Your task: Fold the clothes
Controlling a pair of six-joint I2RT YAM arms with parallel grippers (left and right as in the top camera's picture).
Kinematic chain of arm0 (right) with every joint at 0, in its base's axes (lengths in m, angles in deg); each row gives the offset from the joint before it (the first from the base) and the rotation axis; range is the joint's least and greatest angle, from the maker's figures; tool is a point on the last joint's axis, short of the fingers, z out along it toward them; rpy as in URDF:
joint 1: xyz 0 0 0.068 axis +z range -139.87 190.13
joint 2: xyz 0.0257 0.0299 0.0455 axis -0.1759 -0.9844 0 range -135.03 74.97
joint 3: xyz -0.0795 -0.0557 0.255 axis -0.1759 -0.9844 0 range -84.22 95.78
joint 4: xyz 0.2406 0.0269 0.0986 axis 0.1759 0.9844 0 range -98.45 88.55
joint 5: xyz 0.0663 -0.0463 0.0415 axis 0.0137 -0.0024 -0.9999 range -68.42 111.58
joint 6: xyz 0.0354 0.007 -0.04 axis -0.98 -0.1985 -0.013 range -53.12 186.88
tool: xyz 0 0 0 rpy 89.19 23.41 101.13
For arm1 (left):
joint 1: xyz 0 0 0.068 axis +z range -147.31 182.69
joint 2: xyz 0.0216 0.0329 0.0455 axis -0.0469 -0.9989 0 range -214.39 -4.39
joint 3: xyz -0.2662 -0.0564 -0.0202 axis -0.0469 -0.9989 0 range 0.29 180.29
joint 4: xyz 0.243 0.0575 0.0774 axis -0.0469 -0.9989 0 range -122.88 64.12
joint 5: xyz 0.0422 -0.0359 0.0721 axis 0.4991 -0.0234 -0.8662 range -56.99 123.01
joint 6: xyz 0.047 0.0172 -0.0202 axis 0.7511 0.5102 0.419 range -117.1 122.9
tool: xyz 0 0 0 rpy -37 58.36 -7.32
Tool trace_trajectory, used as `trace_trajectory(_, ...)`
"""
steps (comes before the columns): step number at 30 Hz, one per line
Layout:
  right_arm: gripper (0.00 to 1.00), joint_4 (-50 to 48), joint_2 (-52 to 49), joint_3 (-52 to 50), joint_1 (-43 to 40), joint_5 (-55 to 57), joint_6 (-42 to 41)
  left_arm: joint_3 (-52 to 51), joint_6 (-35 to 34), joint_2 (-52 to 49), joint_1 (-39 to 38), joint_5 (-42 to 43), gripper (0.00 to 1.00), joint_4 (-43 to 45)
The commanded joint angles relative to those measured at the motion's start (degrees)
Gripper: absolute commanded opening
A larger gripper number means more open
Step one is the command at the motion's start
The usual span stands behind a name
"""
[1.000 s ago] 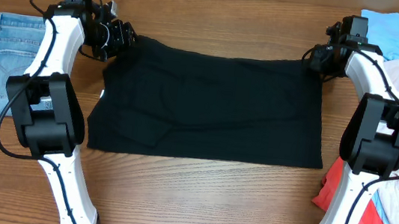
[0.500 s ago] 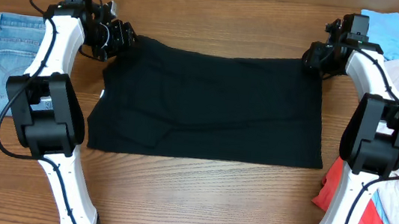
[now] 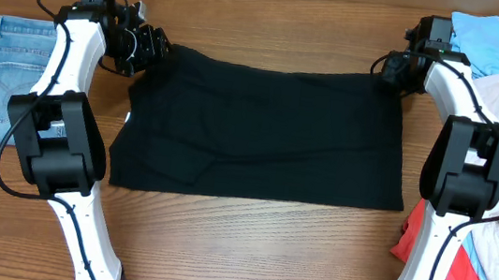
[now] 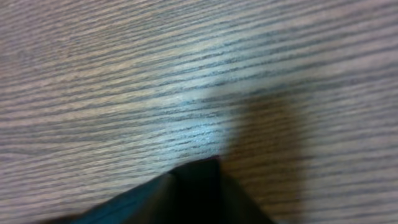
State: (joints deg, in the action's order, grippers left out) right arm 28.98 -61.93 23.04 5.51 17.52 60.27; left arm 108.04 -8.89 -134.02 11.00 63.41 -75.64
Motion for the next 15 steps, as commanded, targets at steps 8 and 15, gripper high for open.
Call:
trace_trajectory(8,0.04,2.1,-3.4,-0.1,1.0,0.1,-0.9,1.2,0.9,-0.5,-0.1,-0.4,0.68,-1.5)
trace_trajectory(15,0.04,7.4,-1.1,3.2,0.6,6.1,-0.8,1.2,0.9,-0.5,-0.1,-0.4,0.67,-0.8)
